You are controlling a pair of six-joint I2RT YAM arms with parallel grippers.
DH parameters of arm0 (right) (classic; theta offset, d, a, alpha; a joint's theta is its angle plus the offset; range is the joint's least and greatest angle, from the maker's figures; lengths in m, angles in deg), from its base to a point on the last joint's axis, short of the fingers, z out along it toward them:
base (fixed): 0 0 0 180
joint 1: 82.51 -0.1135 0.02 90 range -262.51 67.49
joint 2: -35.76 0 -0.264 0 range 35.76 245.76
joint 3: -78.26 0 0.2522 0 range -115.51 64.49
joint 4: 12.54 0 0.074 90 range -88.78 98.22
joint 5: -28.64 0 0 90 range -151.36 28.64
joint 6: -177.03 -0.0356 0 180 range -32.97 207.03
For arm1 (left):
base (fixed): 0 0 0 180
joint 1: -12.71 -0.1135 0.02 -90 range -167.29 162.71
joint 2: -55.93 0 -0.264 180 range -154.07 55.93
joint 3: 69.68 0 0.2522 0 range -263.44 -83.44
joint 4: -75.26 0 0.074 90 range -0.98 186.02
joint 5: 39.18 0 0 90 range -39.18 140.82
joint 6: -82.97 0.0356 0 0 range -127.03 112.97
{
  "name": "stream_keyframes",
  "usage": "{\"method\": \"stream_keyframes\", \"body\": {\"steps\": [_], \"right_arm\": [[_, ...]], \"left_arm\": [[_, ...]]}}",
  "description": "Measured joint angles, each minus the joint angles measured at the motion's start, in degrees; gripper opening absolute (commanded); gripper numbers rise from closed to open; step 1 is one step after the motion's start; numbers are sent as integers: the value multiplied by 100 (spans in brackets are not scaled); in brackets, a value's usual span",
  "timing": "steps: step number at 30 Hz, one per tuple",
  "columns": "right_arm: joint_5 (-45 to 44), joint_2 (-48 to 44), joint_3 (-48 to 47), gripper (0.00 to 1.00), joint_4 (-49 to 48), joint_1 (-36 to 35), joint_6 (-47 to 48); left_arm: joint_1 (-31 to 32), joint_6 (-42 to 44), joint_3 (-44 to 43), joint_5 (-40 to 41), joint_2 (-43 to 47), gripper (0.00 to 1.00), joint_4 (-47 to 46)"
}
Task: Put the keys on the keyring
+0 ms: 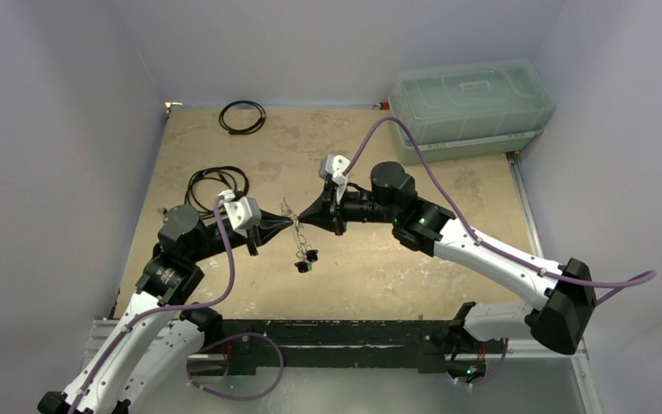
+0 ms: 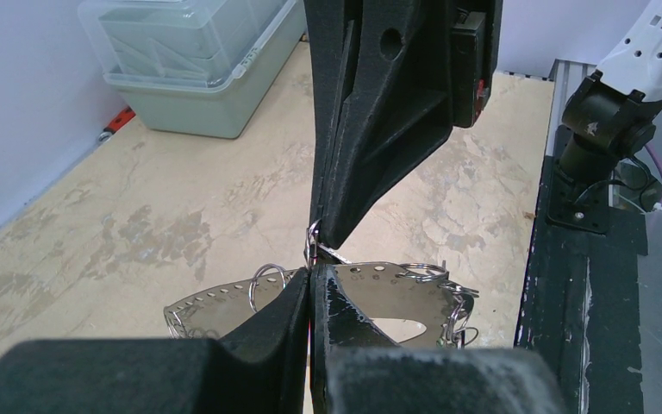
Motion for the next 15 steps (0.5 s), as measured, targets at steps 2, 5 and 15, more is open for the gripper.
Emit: {"method": "stream_keyframes", "body": {"steps": [2, 5, 15], "right_arm": [[0, 13, -2, 15, 11, 0, -22], [2, 15, -2, 29, 46, 0, -44], [-22, -105, 24, 61, 103, 0, 68]], "left_arm": [[0, 0, 0, 0, 0, 0, 0], [0, 0, 2, -2, 11, 0, 0], [0, 0, 0, 0, 50, 0, -2]]}}
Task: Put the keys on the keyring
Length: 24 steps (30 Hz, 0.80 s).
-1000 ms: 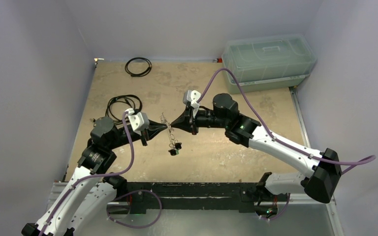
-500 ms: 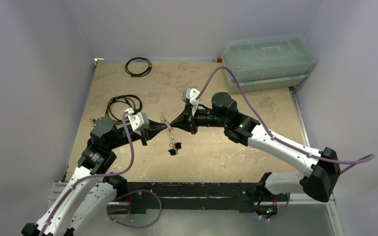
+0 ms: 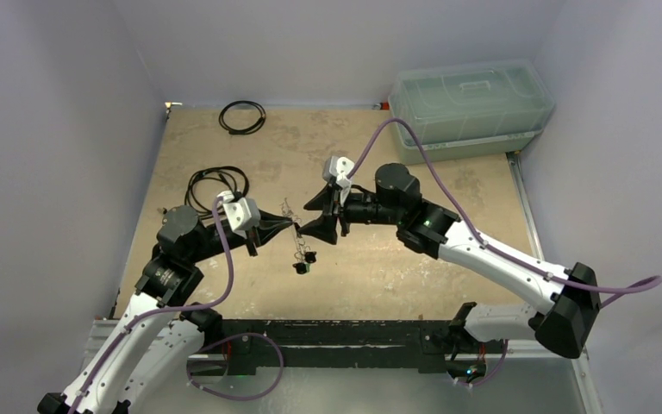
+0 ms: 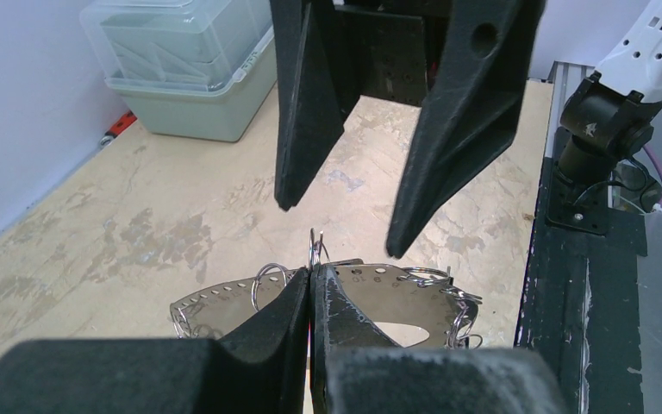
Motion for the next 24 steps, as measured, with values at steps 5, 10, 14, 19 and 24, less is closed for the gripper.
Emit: {"method": "stream_keyframes", "body": {"steps": [5, 10, 14, 19, 24], "right_arm": [[0, -468, 282, 60, -116, 0, 175], [52, -866, 664, 59, -697, 0, 409], [188, -883, 896, 56, -1099, 0, 643], [422, -772, 973, 46, -1403, 0, 796], [566, -616, 970, 39, -1578, 0, 859]], "left_arm": [[0, -2, 2, -17, 28, 0, 0], [0, -22, 2, -142, 92, 0, -61], [0, -120, 4, -258, 131, 0, -247], [2, -166, 7, -365, 214, 0, -398], [17, -234, 20, -457, 254, 0, -511]]}}
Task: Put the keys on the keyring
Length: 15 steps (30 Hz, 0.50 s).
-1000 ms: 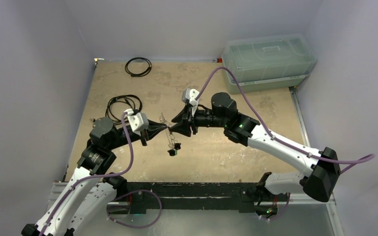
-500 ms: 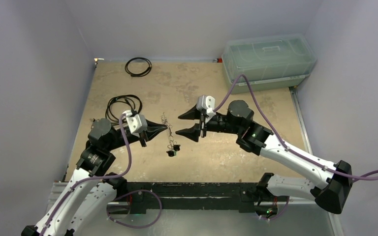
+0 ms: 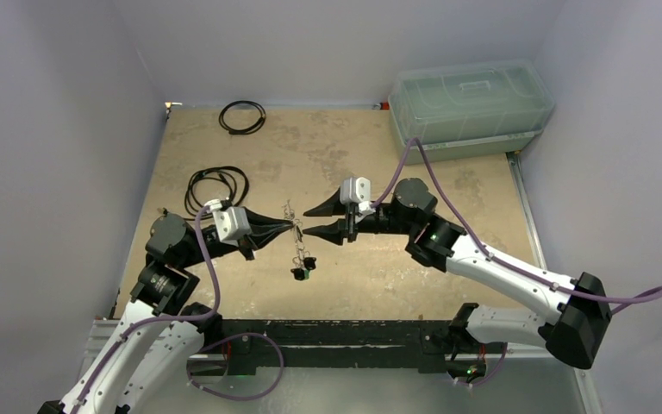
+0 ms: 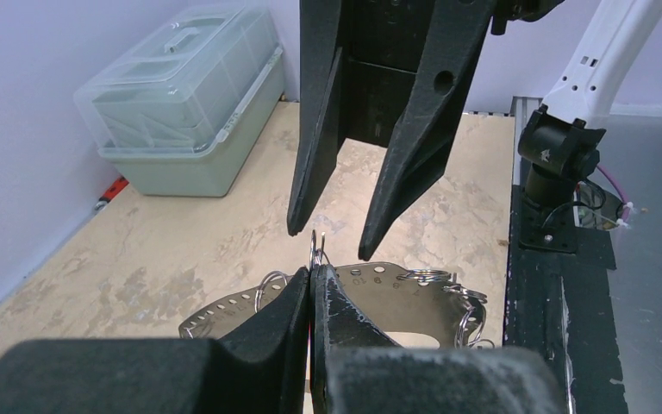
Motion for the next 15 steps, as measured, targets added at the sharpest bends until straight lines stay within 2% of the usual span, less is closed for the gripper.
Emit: {"method": "stream_keyframes", "body": {"steps": [6, 9, 15], "right_arm": [[116, 177, -39, 32, -142, 0, 7], [164, 262, -59, 25, -229, 0, -2], [264, 400, -66, 17, -428, 0, -72]], "left_arm": [[2, -24, 9, -37, -2, 0, -26], [2, -24, 9, -42, -2, 0, -39], [2, -24, 11, -42, -4, 0, -42]]}}
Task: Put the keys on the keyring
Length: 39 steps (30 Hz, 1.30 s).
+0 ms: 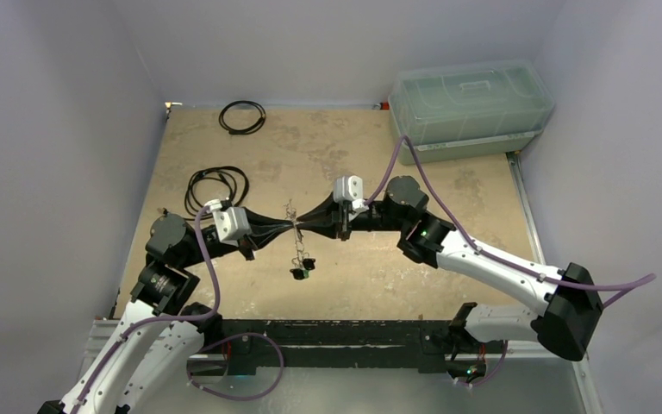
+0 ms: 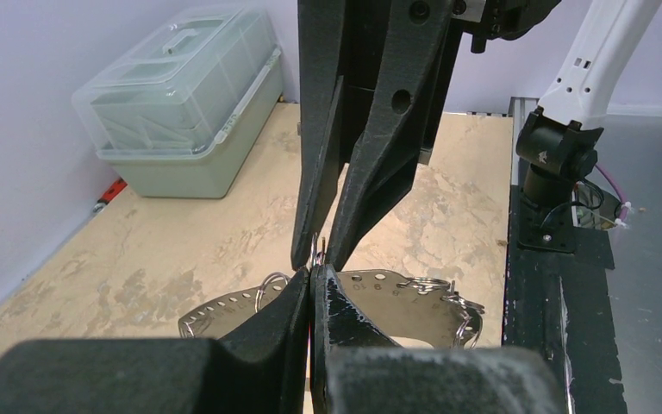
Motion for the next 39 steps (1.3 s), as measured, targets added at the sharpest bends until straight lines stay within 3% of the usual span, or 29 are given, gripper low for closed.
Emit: {"method": "stream_keyframes", "body": {"steps": [4, 10, 14, 17, 25, 29, 35, 39], "right_arm": [[149, 61, -2, 0, -98, 0, -76], [310, 120, -63, 0, -114, 17, -127], [256, 109, -87, 0, 13, 15, -76], [61, 107, -332, 0, 697, -2, 227], [-584, -50, -979, 0, 2269, -4, 1099], [-817, -184, -1191, 0, 2896, -4, 1412], [-975, -365, -1211, 0, 3327, -4, 1613], [-975, -450, -1211, 0, 3421, -4, 1646]], "left_arm": [[0, 2, 2, 4, -7, 0, 0], [0, 4, 2, 31, -4, 0, -37], [0, 63, 2, 136, -7, 38, -15], [2, 155, -17, 343, -68, 47, 83], [4, 431, -938, 310, -774, 42, 815], [118, 640, -1473, 72, -1180, 35, 1204], [361, 1078, -1858, -129, -1585, 34, 1781], [433, 1222, -1939, -251, -1727, 29, 2015]]}}
